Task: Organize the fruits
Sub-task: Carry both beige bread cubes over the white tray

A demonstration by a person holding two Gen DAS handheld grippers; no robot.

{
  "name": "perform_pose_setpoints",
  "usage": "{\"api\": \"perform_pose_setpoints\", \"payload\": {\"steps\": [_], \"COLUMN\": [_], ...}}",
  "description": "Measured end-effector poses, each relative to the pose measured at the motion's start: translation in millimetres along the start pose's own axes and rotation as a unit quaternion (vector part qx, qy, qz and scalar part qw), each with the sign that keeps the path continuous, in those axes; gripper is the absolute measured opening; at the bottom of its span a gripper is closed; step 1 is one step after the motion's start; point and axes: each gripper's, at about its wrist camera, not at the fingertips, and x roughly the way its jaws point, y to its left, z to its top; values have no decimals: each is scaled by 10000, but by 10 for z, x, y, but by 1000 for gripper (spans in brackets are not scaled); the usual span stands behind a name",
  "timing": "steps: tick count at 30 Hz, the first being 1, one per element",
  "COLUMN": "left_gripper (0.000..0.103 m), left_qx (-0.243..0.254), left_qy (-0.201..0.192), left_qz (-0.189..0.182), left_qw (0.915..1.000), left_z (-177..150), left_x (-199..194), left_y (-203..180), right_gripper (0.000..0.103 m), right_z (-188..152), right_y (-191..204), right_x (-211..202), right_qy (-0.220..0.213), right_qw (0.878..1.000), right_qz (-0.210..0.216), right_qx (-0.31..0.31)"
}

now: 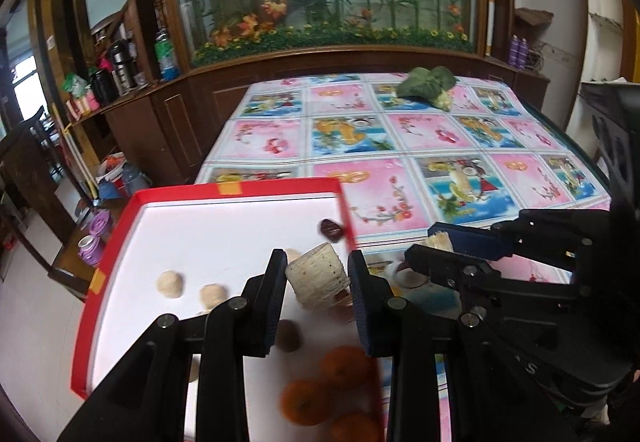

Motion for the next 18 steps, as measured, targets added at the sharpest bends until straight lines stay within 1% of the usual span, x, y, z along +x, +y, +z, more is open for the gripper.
{"api": "perform_pose_setpoints", "payload": {"steps": [9,18], "left_gripper": [31,31], "left_qx": [-249,-422], "left_qy": [11,154], "left_qz": [369,656], "left_qw": [9990,9968], "left_z": [-131,-266], "left_x": [-67,-9], "left_y": [353,636], "right_gripper": [23,23], "right_z": [65,46], "right_y": [481,753], "right_x": [127,330], "right_qy": [76,256], "right_qw": [9987,9967], "right_qz": [270,414], "right_qx": [-428,-651]}}
